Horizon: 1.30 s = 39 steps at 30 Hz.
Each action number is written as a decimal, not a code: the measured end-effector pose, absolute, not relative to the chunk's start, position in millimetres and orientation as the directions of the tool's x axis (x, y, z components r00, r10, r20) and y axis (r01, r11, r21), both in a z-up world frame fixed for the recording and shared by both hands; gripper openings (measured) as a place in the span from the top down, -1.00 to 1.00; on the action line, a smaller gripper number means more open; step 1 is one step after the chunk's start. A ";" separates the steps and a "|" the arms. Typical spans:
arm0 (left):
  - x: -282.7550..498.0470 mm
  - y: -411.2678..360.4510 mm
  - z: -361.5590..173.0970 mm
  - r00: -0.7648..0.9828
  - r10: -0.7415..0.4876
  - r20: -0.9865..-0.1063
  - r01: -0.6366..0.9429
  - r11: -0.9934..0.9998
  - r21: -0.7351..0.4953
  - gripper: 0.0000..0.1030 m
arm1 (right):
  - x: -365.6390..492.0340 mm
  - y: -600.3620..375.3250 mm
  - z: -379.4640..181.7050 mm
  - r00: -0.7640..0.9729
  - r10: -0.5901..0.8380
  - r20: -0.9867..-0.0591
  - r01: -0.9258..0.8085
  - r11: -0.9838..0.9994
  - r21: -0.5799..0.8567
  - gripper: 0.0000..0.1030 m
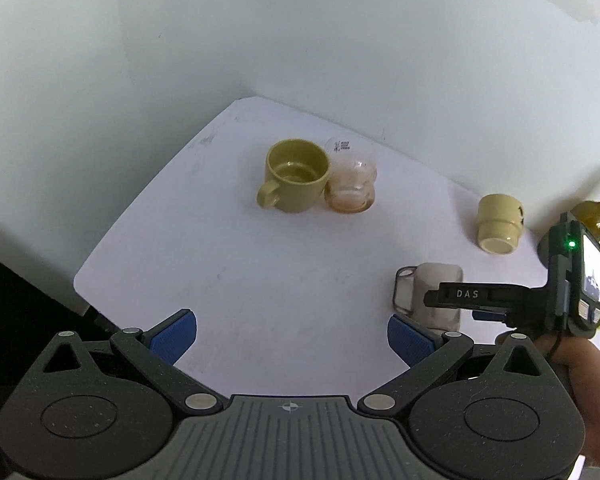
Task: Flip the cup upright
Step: 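Lift the grey mug with the right tool and carry it toward the left tool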
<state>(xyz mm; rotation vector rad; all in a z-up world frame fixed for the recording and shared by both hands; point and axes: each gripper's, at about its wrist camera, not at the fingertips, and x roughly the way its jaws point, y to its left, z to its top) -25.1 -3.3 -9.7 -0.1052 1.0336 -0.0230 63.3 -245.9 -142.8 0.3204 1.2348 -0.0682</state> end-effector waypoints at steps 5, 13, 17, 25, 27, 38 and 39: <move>-34.9 0.5 -0.1 0.542 0.002 -0.840 -0.031 0.999 -0.018 -1.00 | 74.9 -236.5 -154.1 0.290 0.108 -0.951 0.199 0.965 0.171 -0.19; -36.2 15.4 -3.0 0.541 0.013 -0.841 -0.059 0.998 -0.022 -1.00 | 62.5 -207.1 -154.3 0.243 0.128 -0.961 0.177 0.969 0.173 -0.19; -34.8 13.8 -4.2 0.537 0.008 -0.844 -0.041 0.999 -0.017 -1.00 | 53.7 -203.5 -144.3 0.251 0.187 -0.950 0.183 0.954 0.236 -0.17; -27.1 -7.9 -13.4 0.519 -0.029 -0.854 0.033 0.999 -0.015 -1.00 | 26.2 -235.5 -100.6 0.353 0.184 -0.917 0.191 0.946 0.264 -0.22; -21.1 -20.1 -16.6 0.512 -0.045 -0.858 0.069 0.998 -0.011 -1.00 | 16.7 -249.3 -94.0 0.371 0.174 -0.912 0.210 0.941 0.265 -0.25; -7.8 -67.2 -32.6 0.518 -0.106 -0.849 0.179 0.984 -0.013 -1.00 | -48.4 -328.5 -90.1 0.371 0.093 -0.924 0.388 0.889 0.245 -0.29; -8.8 -71.5 -36.4 0.534 -0.120 -0.837 0.192 0.981 -0.018 -1.00 | -50.5 -330.5 -91.5 0.369 0.090 -0.925 0.396 0.885 0.244 -0.29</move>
